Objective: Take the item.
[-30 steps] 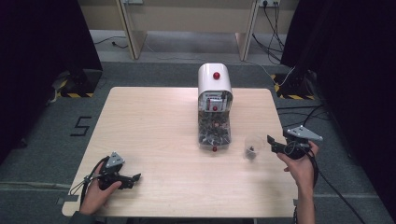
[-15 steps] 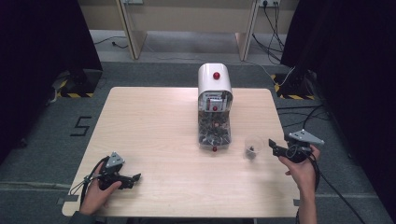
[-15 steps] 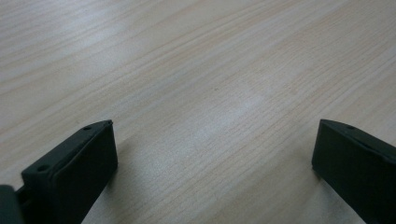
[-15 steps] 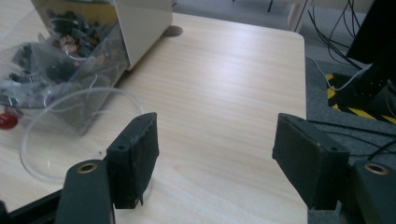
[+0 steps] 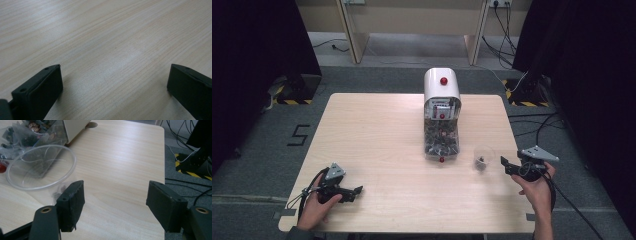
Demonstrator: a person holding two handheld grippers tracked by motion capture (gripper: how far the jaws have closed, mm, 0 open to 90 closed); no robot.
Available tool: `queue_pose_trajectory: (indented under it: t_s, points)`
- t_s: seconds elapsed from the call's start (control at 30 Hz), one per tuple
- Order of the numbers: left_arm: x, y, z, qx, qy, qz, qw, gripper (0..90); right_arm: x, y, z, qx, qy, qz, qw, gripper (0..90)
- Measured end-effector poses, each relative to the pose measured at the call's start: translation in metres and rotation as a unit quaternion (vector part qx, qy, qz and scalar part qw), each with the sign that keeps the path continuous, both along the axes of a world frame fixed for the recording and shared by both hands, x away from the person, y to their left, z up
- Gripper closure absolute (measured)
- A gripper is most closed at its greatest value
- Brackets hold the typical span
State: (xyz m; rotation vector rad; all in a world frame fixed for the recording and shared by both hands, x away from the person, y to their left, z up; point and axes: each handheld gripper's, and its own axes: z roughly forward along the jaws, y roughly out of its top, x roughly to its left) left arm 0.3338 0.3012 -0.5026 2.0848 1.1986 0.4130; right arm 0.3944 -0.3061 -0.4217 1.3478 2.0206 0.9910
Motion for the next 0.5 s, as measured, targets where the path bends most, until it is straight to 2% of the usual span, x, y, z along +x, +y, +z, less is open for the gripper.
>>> queue_pose_trajectory:
  t_s: [0.03,0.23,0.37,0.43,0.5]
  points:
    - [0.000,0.000,0.000,0.000,0.000,0.000,1.0000,0.0,-0.002,0.000,0.000,-0.007,0.006,0.003,1.0000,31.3]
    - [0.000,0.000,0.000,0.000,0.000,0.000,1.0000,0.0,-0.005,-0.001,0.002,-0.008,0.000,0.004,1.0000,31.1]
    - [0.000,0.000,0.000,0.000,0.000,0.000,1.0000,0.0,-0.007,0.000,-0.004,-0.009,0.007,0.006,0.9999,31.0]
    - [0.000,0.000,0.000,0.000,0.000,0.000,1.0000,0.0,-0.011,0.000,-0.011,-0.010,0.018,0.008,0.9998,31.0]
    - [0.000,0.000,0.000,0.000,0.000,0.000,1.0000,0.0,-0.013,0.000,-0.014,-0.014,0.017,0.009,0.9997,31.0]
